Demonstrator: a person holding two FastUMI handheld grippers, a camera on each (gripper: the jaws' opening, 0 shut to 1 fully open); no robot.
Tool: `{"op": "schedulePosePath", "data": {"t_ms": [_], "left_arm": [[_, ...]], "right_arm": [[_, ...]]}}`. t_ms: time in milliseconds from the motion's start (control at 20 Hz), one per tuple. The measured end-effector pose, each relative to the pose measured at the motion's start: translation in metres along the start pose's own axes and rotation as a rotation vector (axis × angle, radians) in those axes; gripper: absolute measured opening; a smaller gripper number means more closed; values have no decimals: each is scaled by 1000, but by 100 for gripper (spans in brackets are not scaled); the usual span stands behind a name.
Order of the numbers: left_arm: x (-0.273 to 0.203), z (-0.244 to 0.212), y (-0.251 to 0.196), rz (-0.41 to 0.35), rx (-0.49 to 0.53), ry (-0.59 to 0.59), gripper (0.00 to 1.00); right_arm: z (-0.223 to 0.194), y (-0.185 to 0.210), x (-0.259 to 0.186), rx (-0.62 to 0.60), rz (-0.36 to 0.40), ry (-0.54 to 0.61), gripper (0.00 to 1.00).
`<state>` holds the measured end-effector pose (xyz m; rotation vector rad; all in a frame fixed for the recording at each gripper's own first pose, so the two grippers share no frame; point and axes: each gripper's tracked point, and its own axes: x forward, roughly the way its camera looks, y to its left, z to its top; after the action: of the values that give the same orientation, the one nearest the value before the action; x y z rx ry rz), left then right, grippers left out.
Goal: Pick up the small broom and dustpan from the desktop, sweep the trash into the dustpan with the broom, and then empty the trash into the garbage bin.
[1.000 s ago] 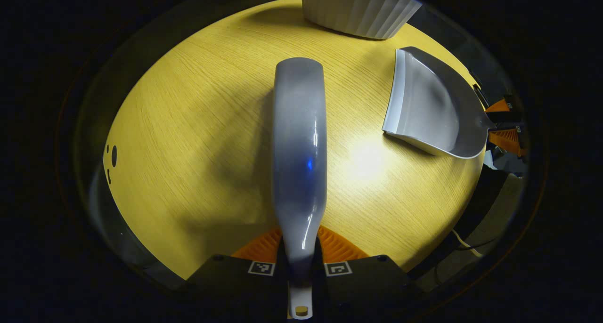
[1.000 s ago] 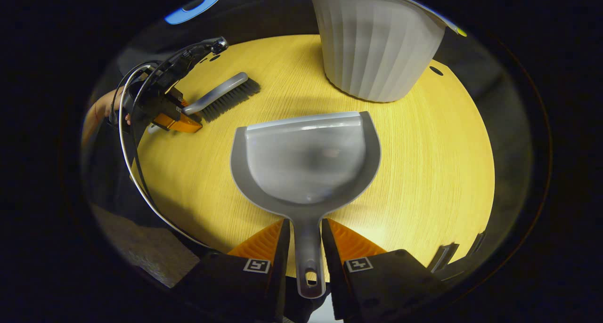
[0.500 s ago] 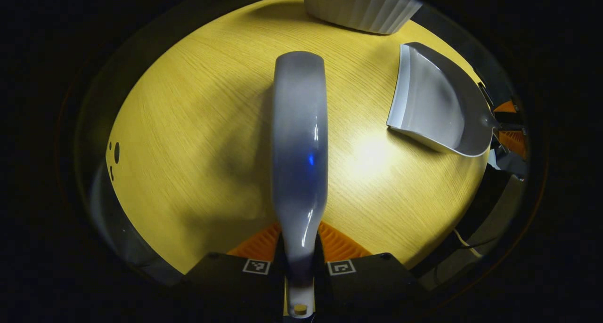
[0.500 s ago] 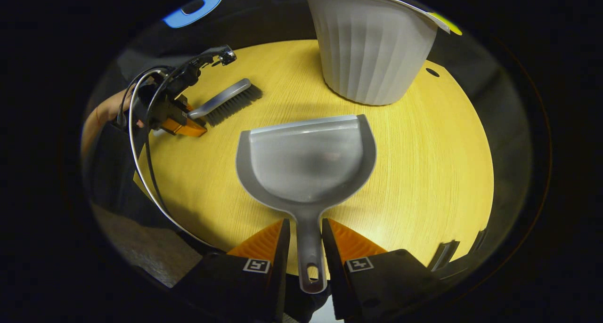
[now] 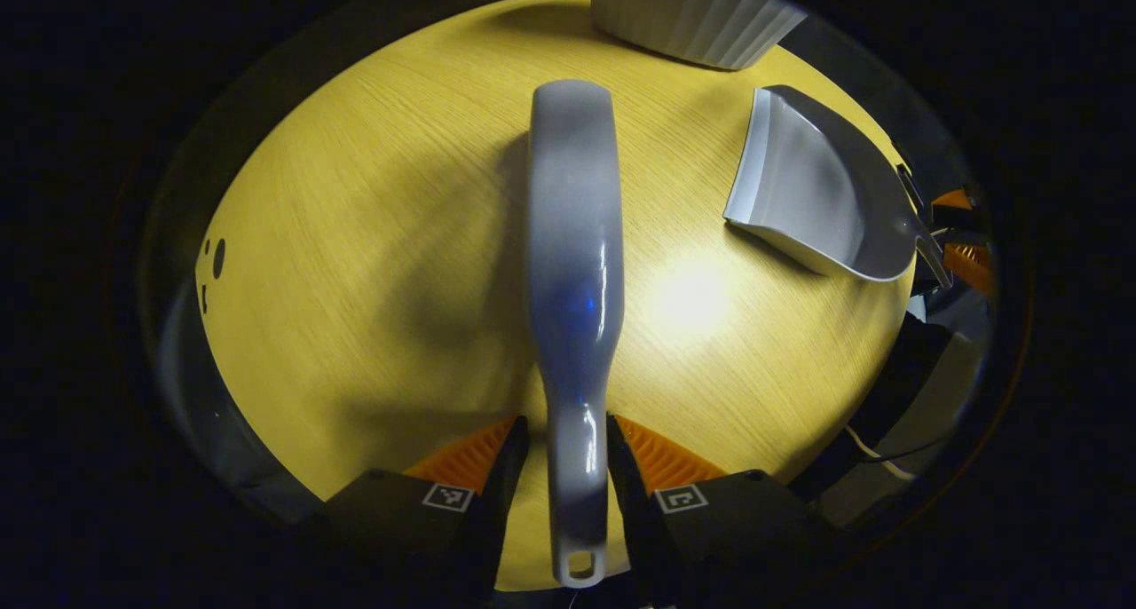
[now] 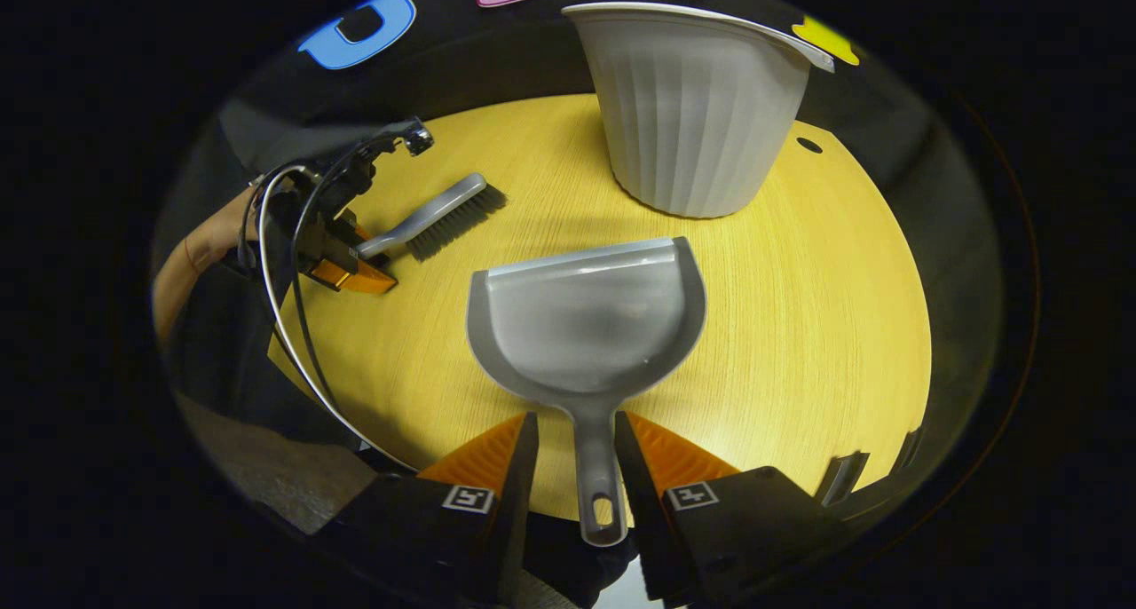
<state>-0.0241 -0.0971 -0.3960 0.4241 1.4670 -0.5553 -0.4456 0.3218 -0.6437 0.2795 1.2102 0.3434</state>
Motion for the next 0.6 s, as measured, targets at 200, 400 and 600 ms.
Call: {"op": "schedulePosePath", "data": {"t_ms": [200,400,600], "left_arm": [[-32,11,7,80,20,-149,60],[-71,17,2,126,-4,-305,62],[-108,29,-1,185,-42,-450,82]], "right_arm": [[11,9,-11,35,31,-38,84],[33,32,-32,89,120,-101,99],[56,50,-49,156,196,-177,99]]}}
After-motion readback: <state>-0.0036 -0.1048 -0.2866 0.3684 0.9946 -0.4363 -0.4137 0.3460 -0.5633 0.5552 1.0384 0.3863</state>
